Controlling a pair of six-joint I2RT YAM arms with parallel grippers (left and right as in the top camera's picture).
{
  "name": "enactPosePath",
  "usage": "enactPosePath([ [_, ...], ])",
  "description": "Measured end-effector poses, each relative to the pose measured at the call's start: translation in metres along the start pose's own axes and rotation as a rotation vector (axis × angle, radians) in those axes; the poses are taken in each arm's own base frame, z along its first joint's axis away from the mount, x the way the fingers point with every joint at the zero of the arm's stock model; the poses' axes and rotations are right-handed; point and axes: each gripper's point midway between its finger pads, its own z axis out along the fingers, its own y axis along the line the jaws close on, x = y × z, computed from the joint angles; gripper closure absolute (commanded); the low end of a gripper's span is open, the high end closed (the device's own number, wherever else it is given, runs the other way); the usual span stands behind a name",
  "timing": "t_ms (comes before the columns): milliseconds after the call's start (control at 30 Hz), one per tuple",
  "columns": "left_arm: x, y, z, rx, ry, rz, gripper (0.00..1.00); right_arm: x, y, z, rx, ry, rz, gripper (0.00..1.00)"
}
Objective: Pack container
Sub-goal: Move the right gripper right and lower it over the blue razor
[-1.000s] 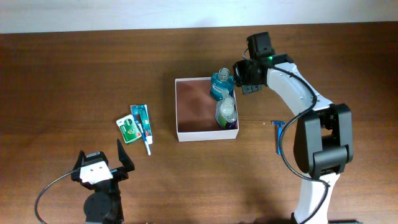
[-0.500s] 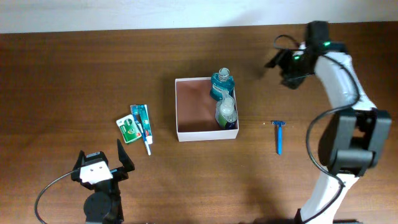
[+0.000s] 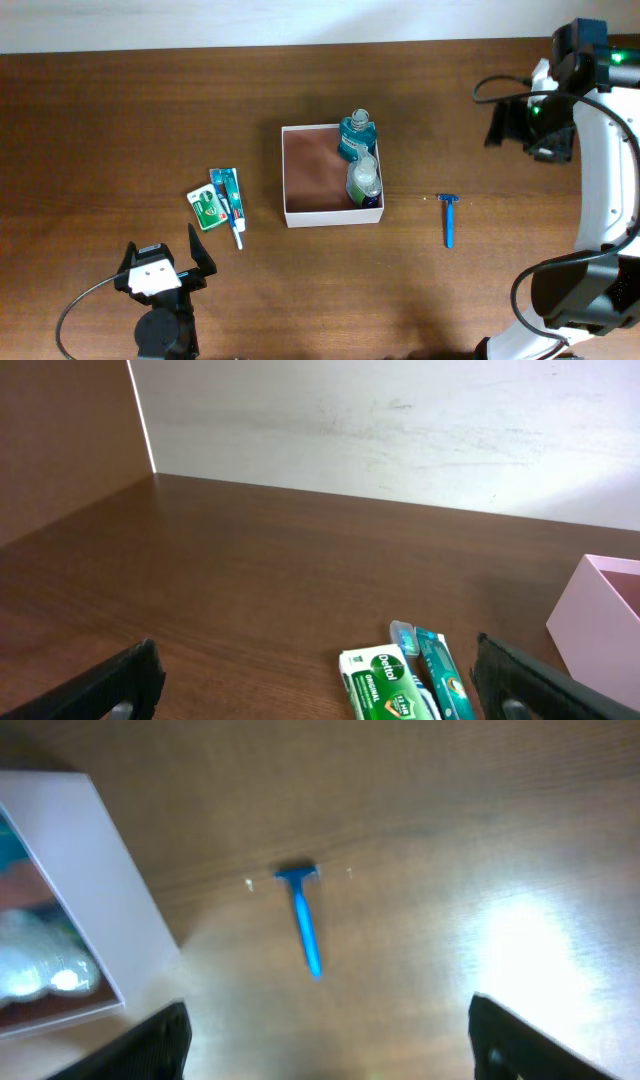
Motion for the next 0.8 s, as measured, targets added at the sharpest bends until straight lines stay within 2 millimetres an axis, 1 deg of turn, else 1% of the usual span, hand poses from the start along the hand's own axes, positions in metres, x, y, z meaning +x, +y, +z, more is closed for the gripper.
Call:
enactPosePath([
  [133,0.000,0.000,0.000,0.000,0.000,0.000,0.01,0.018,-0.008,-0.001,0.052,0.073,0.004,0.21],
  [233,0.000,0.000,0.000,0.000,0.000,0.000,0.00,0.022,-0.008,0.002,0.081,0.089,-0.008,0.21],
  [333,0.000,0.000,0.000,0.000,0.000,0.000,0.01,0.029,-0.001,0.009,0.104,0.117,-0.045,0.21],
  [500,0.000,0.000,0.000,0.000,0.000,0.000,0.01,0.044,0.024,0.020,0.142,0.161,-0.144,0.20],
  [600,0.000,0.000,0.000,0.000,0.000,0.000,0.01,0.052,0.034,0.026,0.149,0.184,-0.172,0.20],
  [700,0.000,0.000,0.000,0.000,0.000,0.000,0.01,0.057,0.035,0.031,0.157,0.200,-0.175,0.21],
  [800,0.000,0.000,0.000,0.000,0.000,0.001,0.01,0.057,0.033,0.041,0.164,0.200,-0.152,0.21],
])
